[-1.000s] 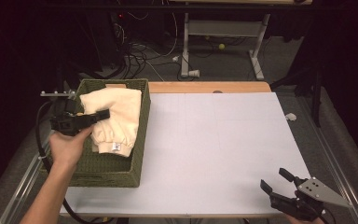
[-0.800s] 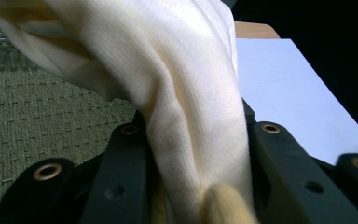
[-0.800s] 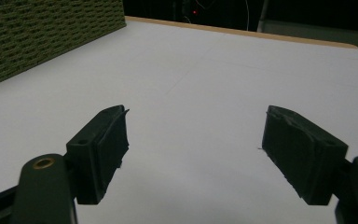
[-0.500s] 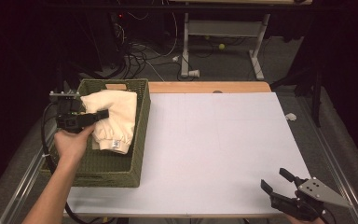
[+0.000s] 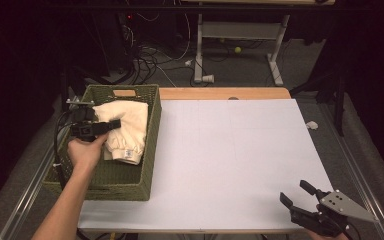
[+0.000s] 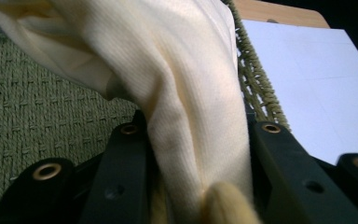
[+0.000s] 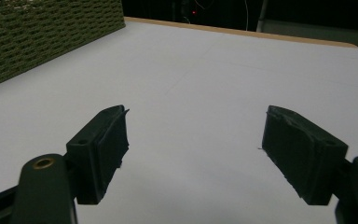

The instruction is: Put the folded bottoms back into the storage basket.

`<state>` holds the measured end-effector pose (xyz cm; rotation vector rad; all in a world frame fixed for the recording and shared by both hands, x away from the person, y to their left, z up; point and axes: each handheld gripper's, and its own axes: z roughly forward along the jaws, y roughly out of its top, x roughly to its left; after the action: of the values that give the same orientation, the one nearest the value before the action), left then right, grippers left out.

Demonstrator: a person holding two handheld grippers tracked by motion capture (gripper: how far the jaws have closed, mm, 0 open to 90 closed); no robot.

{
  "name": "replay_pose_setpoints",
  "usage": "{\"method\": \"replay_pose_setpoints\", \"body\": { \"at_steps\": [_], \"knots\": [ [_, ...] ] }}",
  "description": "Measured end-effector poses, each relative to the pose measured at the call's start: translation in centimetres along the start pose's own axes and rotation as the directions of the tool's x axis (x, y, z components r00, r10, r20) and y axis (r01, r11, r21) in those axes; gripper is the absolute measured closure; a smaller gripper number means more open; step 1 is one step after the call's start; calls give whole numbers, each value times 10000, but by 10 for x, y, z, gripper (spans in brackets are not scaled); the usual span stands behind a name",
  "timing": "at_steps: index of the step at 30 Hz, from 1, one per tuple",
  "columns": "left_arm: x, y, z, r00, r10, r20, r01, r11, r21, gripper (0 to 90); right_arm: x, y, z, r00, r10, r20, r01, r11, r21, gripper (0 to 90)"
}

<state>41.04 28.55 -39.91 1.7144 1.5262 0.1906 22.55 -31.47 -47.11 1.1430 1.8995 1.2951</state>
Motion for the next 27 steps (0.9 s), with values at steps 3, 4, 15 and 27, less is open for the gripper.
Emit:
{"method": "replay_pose_setpoints", "body": {
  "at_steps": [3,4,15,27],
  "knots": [
    [2,-1,6,10000,-60,-56,61,9999,111,665,0,0,0,10000,-13,-2,13,10000,21,231],
    [3,-1,8,10000,-76,-57,77,9999,145,665,0,0,0,10000,-36,5,36,10000,18,231],
    [9,-1,26,9993,-306,-209,313,9990,306,664,0,0,0,10000,-16,35,16,10000,34,231],
    [17,-5,46,9961,-152,-868,215,9972,721,642,0,0,0,10000,-3,36,3,10000,47,231]
  ]
}}
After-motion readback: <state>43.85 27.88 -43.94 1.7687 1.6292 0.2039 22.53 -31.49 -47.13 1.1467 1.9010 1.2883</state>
